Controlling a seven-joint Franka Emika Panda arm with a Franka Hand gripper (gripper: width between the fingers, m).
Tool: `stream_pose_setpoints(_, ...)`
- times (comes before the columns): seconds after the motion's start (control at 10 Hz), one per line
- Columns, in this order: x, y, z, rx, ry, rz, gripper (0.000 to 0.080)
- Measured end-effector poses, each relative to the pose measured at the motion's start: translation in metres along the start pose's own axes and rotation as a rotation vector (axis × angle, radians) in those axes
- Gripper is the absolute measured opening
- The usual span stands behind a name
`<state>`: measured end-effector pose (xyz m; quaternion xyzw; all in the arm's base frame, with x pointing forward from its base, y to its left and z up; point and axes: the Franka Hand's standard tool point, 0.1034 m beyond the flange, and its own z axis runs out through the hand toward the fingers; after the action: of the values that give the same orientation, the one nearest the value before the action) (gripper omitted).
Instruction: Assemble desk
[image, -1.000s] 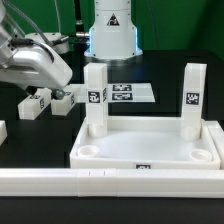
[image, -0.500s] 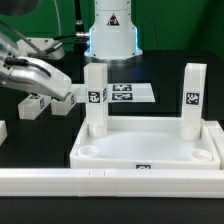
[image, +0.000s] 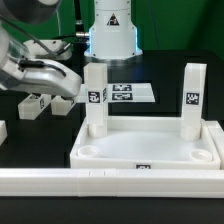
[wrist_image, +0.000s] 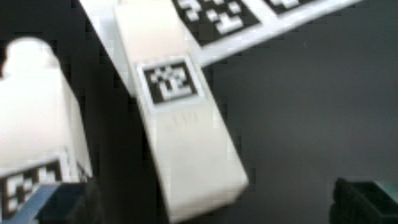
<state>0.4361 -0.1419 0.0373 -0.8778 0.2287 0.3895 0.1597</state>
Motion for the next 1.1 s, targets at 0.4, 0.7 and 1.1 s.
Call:
stream_pose_setpoints(0.4, 0.003, 0.004, 0.01, -0.004, -0.195, 0.039, 0.0649)
stream_pose_setpoints(0.7, 0.004, 0.006, 0.012, -0.005, -0.184, 0.043, 0.0649)
stream_pose_setpoints(1.1, 0.002, -0.002, 0.018, -0.017, -0.197, 0.05, 0.0649)
